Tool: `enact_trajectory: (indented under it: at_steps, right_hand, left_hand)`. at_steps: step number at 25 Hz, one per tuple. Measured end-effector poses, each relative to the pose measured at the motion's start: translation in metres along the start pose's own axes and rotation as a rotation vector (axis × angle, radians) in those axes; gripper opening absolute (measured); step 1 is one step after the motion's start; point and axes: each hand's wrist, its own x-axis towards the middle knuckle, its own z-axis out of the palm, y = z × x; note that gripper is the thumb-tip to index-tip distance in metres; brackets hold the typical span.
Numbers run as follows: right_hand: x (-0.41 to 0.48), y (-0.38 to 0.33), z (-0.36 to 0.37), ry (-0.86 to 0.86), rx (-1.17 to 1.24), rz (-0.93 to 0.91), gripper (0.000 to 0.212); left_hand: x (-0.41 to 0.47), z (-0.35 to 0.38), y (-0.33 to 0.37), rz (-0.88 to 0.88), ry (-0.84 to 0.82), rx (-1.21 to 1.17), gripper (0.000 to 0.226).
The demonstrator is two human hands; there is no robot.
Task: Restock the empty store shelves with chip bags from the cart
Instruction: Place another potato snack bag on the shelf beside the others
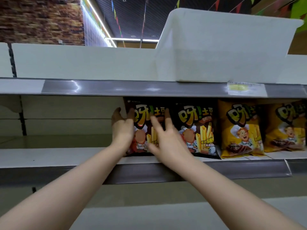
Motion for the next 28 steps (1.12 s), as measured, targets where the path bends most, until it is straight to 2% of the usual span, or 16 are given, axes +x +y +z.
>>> enact_trajectory:
  at_steps: [2,4,6,8,10,12,14,20,24,26,28]
  right_hand:
    - [-0.004,0.018,-0.014,0.211,-0.004,-0.018,0.061]
    - [-0.007,0.041,-0.023,0.439,-0.039,-0.034,0.048]
    - [-0.011,0.063,-0.026,0.489,-0.129,-0.004,0.043]
    - [-0.015,0.077,-0.024,0.402,-0.206,0.048,0.047]
    - [-0.019,0.087,-0.021,0.182,-0.217,0.134,0.057]
    - [-0.02,0.095,-0.016,0.008,-0.21,0.178,0.072]
    - [-0.017,0.099,-0.013,-0.071,-0.215,0.16,0.08]
    - [0.005,0.093,-0.01,-0.156,-0.096,0.124,0.061]
    - [0.003,0.091,-0.003,-0.155,-0.099,0.087,0.062]
    - [-0.003,0.096,-0.005,-0.118,-0.117,0.062,0.066]
    - [-0.009,0.1,-0.011,0.026,-0.044,0.062,0.06]
  left_hand:
    - [-0.025,-0.001,-0.001,0.197,0.001,0.306,0.067]
    - [-0.047,0.005,0.006,0.316,-0.021,0.554,0.063]
    - [-0.059,0.014,0.01,0.357,-0.071,0.715,0.067]
    - [-0.062,0.02,0.009,0.301,-0.149,0.799,0.071]
    - [-0.062,0.026,0.008,0.245,-0.181,0.88,0.07]
    - [-0.061,0.031,0.008,0.225,-0.159,0.927,0.066]
    - [-0.059,0.036,0.009,0.209,-0.133,0.934,0.061]
    - [-0.055,0.045,0.015,0.143,-0.112,1.0,0.056]
    - [-0.056,0.04,0.002,0.203,-0.076,0.957,0.059]
    - [-0.062,0.037,0.001,0.233,-0.06,0.881,0.064]
    - [-0.068,0.033,0.004,0.212,-0.035,0.78,0.068]
